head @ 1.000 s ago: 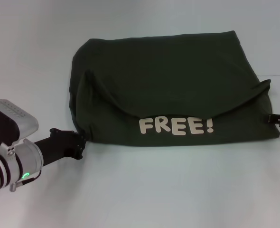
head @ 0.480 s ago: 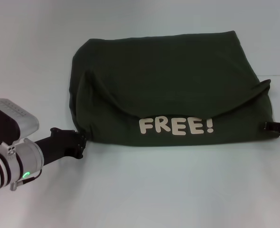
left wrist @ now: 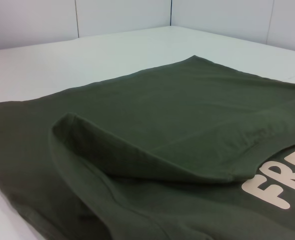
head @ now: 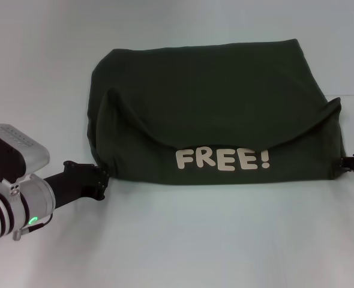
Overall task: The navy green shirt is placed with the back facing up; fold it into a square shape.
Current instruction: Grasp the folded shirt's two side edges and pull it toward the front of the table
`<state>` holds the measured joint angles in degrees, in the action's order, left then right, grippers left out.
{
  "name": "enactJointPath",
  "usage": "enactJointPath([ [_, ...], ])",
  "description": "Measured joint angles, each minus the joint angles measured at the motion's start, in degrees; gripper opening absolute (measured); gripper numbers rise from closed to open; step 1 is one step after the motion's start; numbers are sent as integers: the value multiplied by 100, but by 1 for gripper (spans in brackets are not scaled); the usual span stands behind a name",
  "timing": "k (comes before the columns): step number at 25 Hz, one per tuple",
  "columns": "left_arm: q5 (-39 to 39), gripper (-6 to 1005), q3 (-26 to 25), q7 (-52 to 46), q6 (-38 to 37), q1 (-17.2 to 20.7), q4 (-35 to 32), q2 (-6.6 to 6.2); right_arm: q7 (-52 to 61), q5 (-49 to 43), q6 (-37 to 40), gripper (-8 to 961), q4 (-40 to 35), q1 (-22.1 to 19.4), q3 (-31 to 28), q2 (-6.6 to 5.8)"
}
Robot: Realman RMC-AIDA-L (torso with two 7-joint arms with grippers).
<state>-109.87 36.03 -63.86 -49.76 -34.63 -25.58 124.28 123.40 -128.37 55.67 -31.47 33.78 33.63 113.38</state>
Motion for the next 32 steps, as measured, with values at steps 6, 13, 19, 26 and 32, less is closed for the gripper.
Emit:
enactJointPath([
  [6, 0, -2, 0, -24, -23, 0, 0, 0, -49, 11, 18, 202, -22, -47, -18, -7],
  [13, 12, -1, 0, -27, -25, 0, 15, 16, -185, 16, 41, 14, -1, -61, -49, -16],
  [19, 123, -1, -14, -223, -325, 81, -26, 15, -457, 166, 155, 14, -32, -211, -243, -5],
  [26, 137, -2, -49, -1135, -1320, 489, -613, 15, -1229, 765, 594, 13, -44, -660, -469, -36],
  [32, 143, -1, -69, -1618, -1947, 767, -869, 16, -1820, 942, 1144, 13, -49, -1018, -754, -32],
])
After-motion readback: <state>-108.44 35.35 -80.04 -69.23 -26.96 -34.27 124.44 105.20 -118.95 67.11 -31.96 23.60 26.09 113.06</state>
